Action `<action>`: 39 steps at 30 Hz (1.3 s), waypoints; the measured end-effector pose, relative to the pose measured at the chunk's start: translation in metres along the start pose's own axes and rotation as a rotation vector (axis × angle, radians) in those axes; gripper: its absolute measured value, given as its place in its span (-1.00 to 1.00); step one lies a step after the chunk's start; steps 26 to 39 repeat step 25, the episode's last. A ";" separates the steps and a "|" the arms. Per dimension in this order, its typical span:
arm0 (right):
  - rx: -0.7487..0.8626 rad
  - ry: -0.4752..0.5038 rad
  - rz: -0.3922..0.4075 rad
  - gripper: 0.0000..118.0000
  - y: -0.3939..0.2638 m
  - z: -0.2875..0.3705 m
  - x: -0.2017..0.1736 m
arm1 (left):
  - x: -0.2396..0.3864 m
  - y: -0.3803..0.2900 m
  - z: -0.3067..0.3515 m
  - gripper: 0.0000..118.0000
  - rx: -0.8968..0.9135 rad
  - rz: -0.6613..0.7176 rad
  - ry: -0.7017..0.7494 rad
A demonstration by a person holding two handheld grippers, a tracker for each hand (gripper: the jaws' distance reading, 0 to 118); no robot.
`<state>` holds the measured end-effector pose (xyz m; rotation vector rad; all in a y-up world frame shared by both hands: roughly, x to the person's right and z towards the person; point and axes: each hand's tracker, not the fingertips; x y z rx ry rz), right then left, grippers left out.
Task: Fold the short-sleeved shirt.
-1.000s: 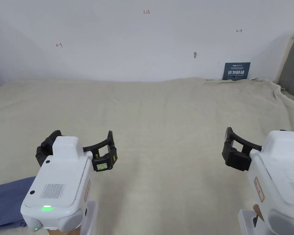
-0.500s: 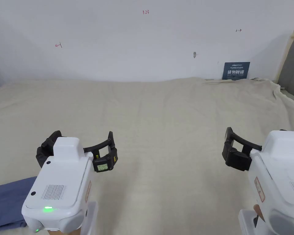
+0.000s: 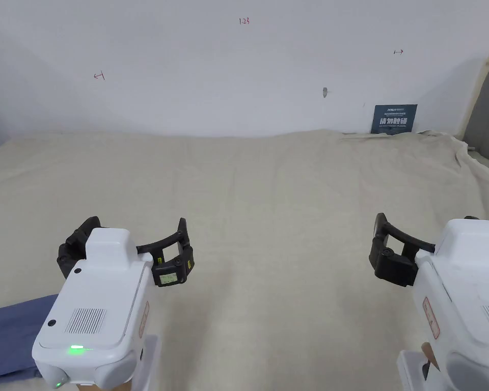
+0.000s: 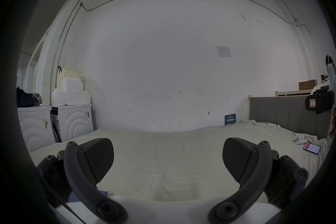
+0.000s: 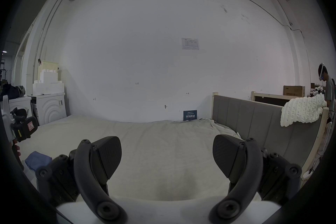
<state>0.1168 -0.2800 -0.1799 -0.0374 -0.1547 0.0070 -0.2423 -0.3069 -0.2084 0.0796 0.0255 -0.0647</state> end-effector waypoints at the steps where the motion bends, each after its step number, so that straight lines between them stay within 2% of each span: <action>1: 0.001 0.001 -0.001 0.75 0.000 0.000 0.000 | 0.000 0.000 0.000 1.00 -0.001 0.001 -0.002; 39: -0.003 0.003 0.005 0.75 0.000 0.003 0.001 | 0.000 -0.001 0.003 1.00 -0.005 -0.006 -0.009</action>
